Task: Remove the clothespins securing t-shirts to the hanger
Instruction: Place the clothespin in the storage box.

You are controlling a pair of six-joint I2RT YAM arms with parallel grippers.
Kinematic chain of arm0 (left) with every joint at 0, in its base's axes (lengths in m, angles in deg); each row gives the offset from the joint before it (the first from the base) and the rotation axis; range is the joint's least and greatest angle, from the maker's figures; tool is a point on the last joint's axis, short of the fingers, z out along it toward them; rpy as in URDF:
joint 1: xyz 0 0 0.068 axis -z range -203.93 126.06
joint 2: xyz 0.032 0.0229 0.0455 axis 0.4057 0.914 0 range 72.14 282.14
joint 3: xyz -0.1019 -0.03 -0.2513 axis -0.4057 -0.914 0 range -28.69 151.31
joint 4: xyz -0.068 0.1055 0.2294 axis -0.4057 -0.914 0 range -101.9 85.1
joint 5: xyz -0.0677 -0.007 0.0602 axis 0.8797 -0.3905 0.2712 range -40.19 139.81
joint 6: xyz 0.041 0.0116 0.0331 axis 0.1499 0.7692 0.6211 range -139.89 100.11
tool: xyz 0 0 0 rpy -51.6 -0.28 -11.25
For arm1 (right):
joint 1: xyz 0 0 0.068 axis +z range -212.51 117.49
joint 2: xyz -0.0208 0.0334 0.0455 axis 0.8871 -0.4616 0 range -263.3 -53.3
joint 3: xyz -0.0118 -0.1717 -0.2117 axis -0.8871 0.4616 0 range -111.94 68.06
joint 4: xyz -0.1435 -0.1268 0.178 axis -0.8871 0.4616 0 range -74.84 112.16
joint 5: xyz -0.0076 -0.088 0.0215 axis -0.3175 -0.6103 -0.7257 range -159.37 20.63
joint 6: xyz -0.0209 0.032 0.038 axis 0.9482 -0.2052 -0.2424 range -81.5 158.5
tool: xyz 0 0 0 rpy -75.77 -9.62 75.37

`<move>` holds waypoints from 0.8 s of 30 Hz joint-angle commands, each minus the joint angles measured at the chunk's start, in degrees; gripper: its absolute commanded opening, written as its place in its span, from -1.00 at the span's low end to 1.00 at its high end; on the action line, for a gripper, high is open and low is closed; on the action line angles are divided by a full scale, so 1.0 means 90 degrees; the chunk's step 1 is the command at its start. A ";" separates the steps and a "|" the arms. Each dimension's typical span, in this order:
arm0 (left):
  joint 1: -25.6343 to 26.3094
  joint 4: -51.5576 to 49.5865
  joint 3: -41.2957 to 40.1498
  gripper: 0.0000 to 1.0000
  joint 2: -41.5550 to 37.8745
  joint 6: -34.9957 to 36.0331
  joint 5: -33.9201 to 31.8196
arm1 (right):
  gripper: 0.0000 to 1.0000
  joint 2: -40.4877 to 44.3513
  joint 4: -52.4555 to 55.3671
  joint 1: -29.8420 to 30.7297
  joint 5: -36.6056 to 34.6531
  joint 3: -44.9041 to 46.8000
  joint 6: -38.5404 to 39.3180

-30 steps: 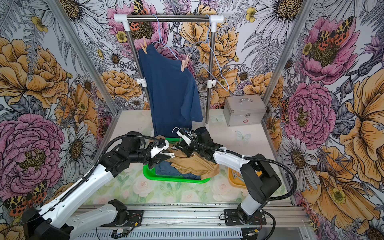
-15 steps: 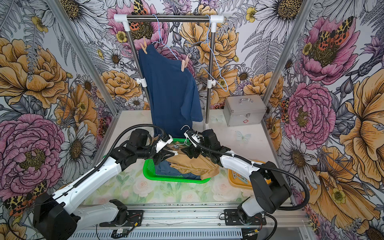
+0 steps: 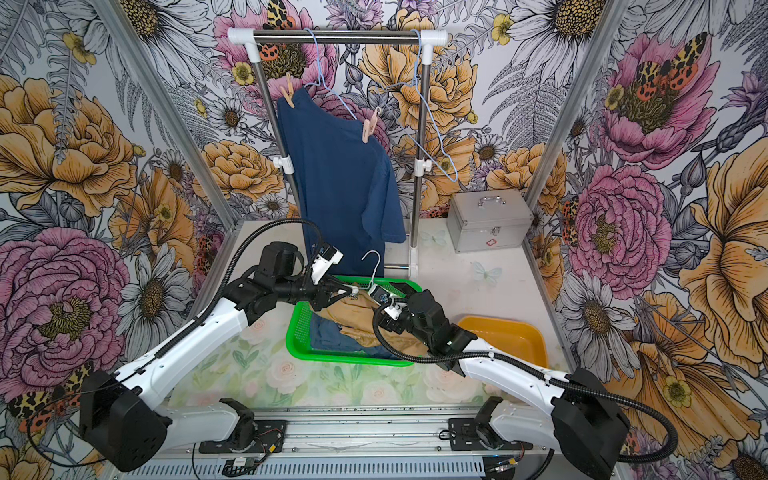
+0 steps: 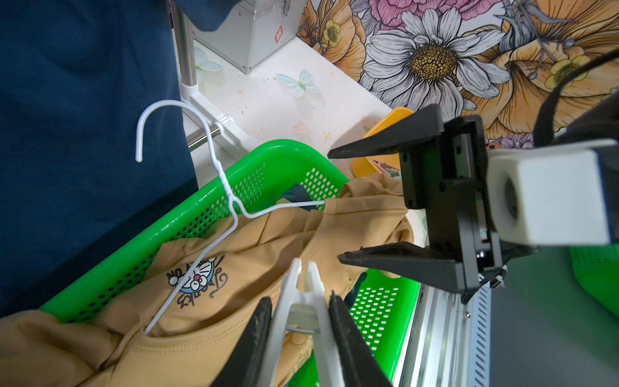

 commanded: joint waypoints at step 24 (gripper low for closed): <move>-0.0060 0.0134 0.0264 -0.38 0.0259 -0.0966 0.0607 | -0.25 -0.1265 -0.0512 0.0388 0.0696 -0.1345 0.0784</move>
